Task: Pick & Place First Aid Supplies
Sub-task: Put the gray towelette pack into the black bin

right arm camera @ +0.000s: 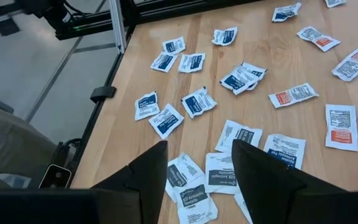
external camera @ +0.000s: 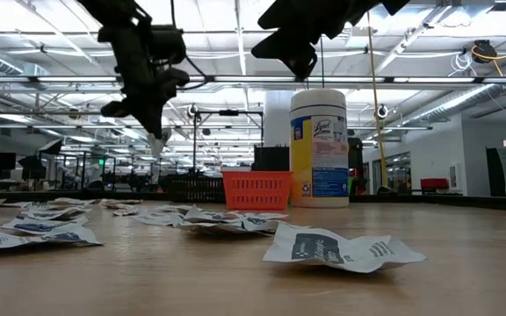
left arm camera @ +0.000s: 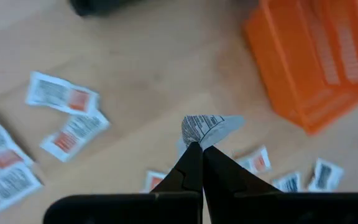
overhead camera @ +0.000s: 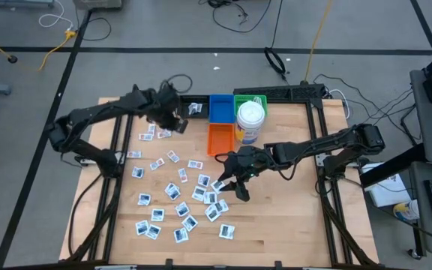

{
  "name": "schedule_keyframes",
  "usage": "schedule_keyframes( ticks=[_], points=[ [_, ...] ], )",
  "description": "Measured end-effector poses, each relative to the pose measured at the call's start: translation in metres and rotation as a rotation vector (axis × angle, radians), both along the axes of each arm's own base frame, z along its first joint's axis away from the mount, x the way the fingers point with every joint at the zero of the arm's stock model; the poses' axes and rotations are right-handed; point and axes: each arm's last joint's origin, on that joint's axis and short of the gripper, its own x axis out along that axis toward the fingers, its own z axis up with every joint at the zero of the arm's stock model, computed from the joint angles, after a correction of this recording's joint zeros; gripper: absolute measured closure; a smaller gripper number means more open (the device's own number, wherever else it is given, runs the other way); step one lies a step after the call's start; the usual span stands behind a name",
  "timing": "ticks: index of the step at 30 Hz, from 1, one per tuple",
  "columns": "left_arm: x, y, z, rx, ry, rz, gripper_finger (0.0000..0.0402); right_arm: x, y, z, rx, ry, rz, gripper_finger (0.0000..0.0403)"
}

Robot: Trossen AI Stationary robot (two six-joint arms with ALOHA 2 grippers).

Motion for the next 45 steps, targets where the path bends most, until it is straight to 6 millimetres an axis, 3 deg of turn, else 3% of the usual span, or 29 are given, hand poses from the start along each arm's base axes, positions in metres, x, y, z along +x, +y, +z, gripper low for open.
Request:
schedule_keyframes(
  ticks=[6, 12, 19, 28, 33, 37, 45],
  points=[
    [0.008, 0.05, 0.004, -0.005, 0.033, 0.013, 0.0401, 0.0, -0.002, 0.0, -0.003, -0.001, -0.005, 0.0231],
    [0.03, 0.099, 0.004, -0.007, 0.069, 0.005, 0.0401, 0.0, -0.002, 0.0, -0.001, 0.0, -0.003, 0.0232],
    [0.042, 0.138, 0.001, 0.003, 0.11, 0.013, 0.0401, 0.0, -0.002, -0.001, -0.017, -0.002, 0.008, 0.0232],
    [0.046, 0.157, -0.041, -0.008, 0.249, 0.022, 0.0401, 0.0, -0.002, -0.001, -0.016, 0.002, 0.009, 0.0232],
    [0.05, 0.159, -0.047, 0.001, 0.251, 0.016, 0.0391, 0.0, -0.002, -0.001, -0.02, 0.001, 0.012, 0.0233],
    [0.051, 0.158, -0.045, 0.034, 0.257, -0.032, 0.0352, 0.0, -0.002, -0.001, -0.02, 0.001, 0.011, 0.0232],
    [0.052, 0.155, -0.04, -0.004, 0.208, -0.149, 0.022, 0.0, -0.005, -0.001, -0.001, 0.009, 0.02, 0.0232]
  ],
)
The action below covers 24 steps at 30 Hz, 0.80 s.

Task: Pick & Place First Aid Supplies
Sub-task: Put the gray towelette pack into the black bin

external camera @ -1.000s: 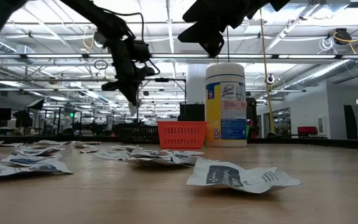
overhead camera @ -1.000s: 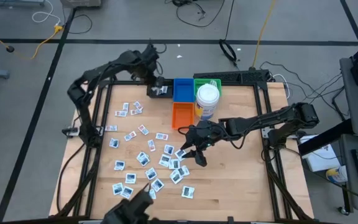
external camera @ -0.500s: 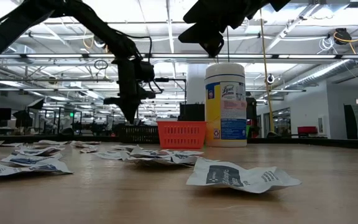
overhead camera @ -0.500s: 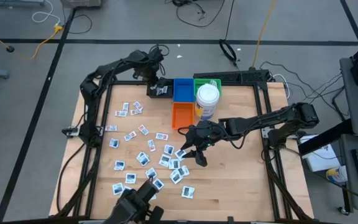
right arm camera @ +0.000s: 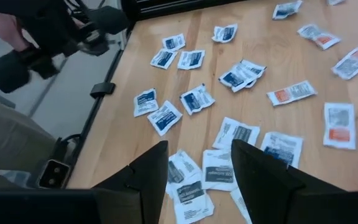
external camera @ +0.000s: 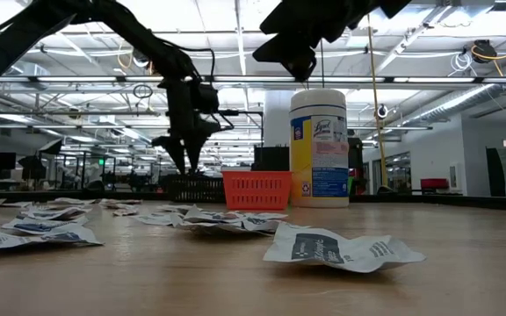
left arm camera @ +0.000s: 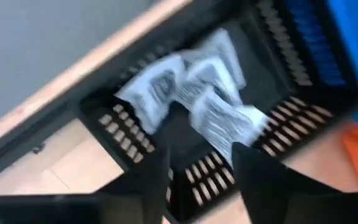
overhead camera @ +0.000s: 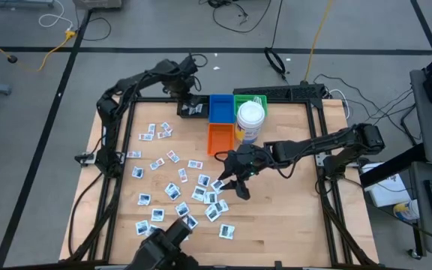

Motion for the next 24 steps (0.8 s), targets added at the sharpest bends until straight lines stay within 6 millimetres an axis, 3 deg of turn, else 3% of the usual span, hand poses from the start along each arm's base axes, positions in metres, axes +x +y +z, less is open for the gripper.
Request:
schedule_keyframes(
  ticks=[6, 13, 24],
  points=[
    [0.015, -0.027, 0.034, 0.025, -0.149, -0.244, 0.0177, -0.003, -0.002, -0.004, 0.06, 0.073, 0.01, 0.0235],
    [0.021, -0.09, 0.073, 0.131, -0.368, -0.373, 0.0174, -0.005, 0.0, -0.006, 0.1, 0.109, 0.077, 0.0236],
    [-0.011, -0.203, 0.074, 0.241, -0.83, -0.34, 0.0174, -0.012, 0.011, -0.009, 0.094, 0.129, 0.255, 0.0236]
  ],
)
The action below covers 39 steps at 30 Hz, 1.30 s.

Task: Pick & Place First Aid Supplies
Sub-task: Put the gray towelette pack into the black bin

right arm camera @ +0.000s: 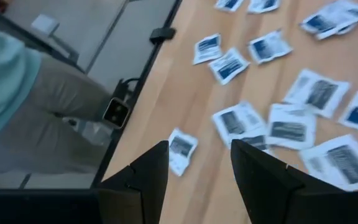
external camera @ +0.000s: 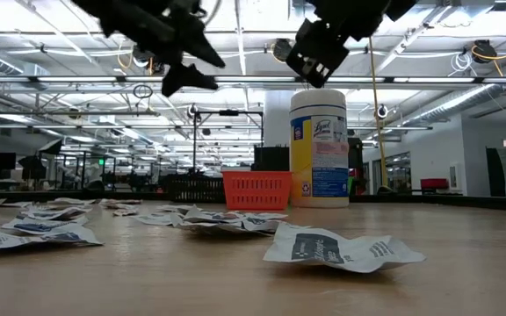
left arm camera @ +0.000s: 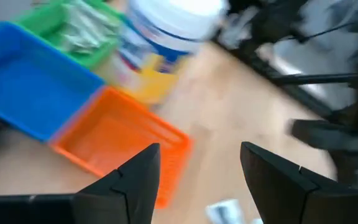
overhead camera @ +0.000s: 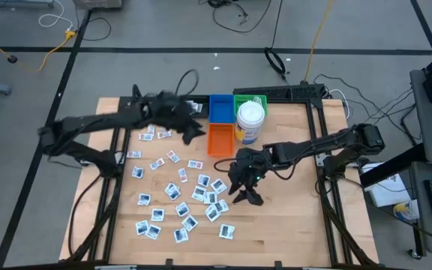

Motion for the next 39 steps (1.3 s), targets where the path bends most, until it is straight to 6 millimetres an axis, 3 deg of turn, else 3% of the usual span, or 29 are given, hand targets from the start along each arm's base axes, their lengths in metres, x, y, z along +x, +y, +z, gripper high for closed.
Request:
schedule_keyframes(
  ticks=[3, 7, 16, 24, 32, 39],
  points=[
    [-0.011, -0.03, -0.006, -0.021, -0.134, -0.007, 0.0174, -0.001, 0.006, 0.0, 0.0, 0.01, 0.009, 0.0236],
    [-0.026, -0.066, -0.017, -0.07, -0.26, -0.004, 0.0174, -0.003, 0.012, -0.005, -0.074, 0.081, -0.183, 0.0236],
    [-0.041, -0.121, -0.023, -0.129, -0.296, -0.1, 0.0174, -0.012, 0.041, -0.008, -0.042, 0.199, -0.487, 0.0236],
    [-0.045, -0.15, -0.022, -0.172, -0.292, -0.213, 0.0174, -0.022, 0.07, -0.006, 0.027, 0.258, -0.596, 0.0236],
    [-0.05, -0.167, -0.022, -0.22, -0.281, -0.276, 0.0174, -0.009, 0.095, 0.007, -0.002, 0.283, -0.616, 0.0236],
    [-0.053, -0.177, -0.02, -0.241, -0.288, -0.31, 0.0174, -0.001, 0.114, -0.01, -0.048, 0.377, -0.619, 0.0236]
  ],
)
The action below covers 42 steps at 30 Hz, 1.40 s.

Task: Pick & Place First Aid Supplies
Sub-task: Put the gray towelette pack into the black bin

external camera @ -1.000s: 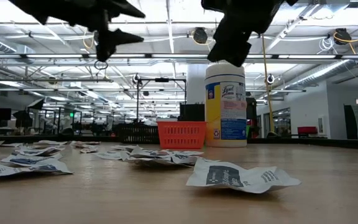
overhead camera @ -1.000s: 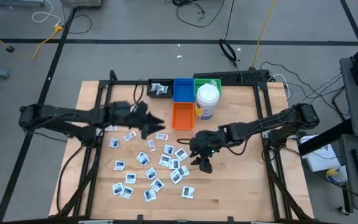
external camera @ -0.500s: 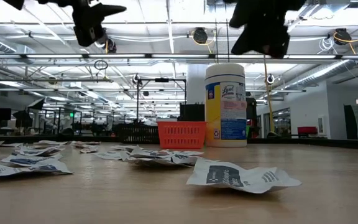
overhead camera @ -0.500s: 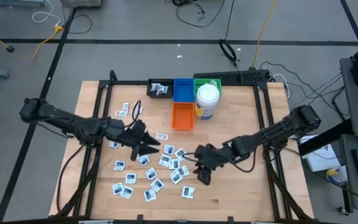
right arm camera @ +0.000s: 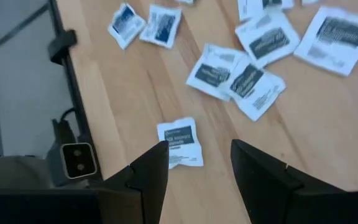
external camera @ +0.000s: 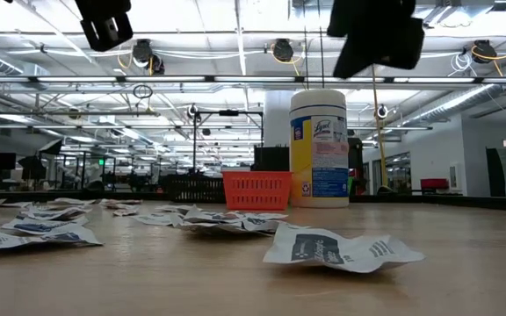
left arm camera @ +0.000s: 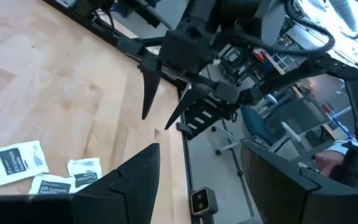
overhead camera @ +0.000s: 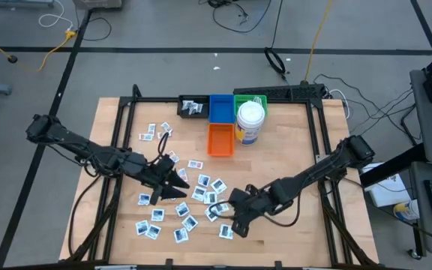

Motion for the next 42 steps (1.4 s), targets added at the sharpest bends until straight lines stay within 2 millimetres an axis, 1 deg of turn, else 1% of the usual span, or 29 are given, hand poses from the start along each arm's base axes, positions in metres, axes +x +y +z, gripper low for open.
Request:
schedule_keyframes(
  ticks=[3, 11, 15, 20, 24, 27, 30, 34, 35, 42],
  points=[
    [-0.001, -0.004, 0.0, 0.003, -0.003, 0.001, 0.0174, 0.002, 0.01, -0.013, -0.008, 0.024, 0.014, 0.0236],
    [-0.003, -0.008, 0.0, 0.007, -0.003, -0.021, 0.0174, 0.013, 0.04, -0.059, -0.047, 0.026, 0.121, 0.0236],
    [-0.003, -0.008, 0.0, 0.007, -0.002, -0.021, 0.0174, 0.014, 0.049, -0.084, -0.106, 0.061, 0.127, 0.0236],
    [-0.003, -0.008, 0.0, 0.008, -0.002, -0.013, 0.0174, 0.013, 0.054, -0.101, -0.183, 0.074, 0.14, 0.0236],
    [-0.003, -0.008, 0.0, 0.009, -0.002, -0.012, 0.0174, 0.014, 0.054, -0.105, -0.207, 0.066, 0.152, 0.0237],
    [-0.003, -0.008, 0.0, 0.008, -0.001, -0.012, 0.0174, 0.013, 0.055, -0.105, -0.237, 0.058, 0.189, 0.0252],
    [-0.003, -0.008, 0.0, 0.008, -0.002, -0.011, 0.0174, 0.014, 0.055, -0.105, -0.258, 0.05, 0.188, 0.029],
    [-0.003, -0.008, 0.0, 0.008, -0.002, -0.011, 0.0174, 0.014, 0.055, -0.105, -0.262, 0.044, 0.208, 0.0375],
    [-0.003, -0.008, 0.0, 0.008, -0.002, -0.011, 0.0174, 0.014, 0.055, -0.105, -0.259, 0.044, 0.21, 0.0388],
    [-0.003, -0.008, 0.0, 0.011, -0.003, -0.005, 0.0174, 0.016, 0.056, -0.104, -0.244, 0.025, 0.199, 0.0401]
  ],
)
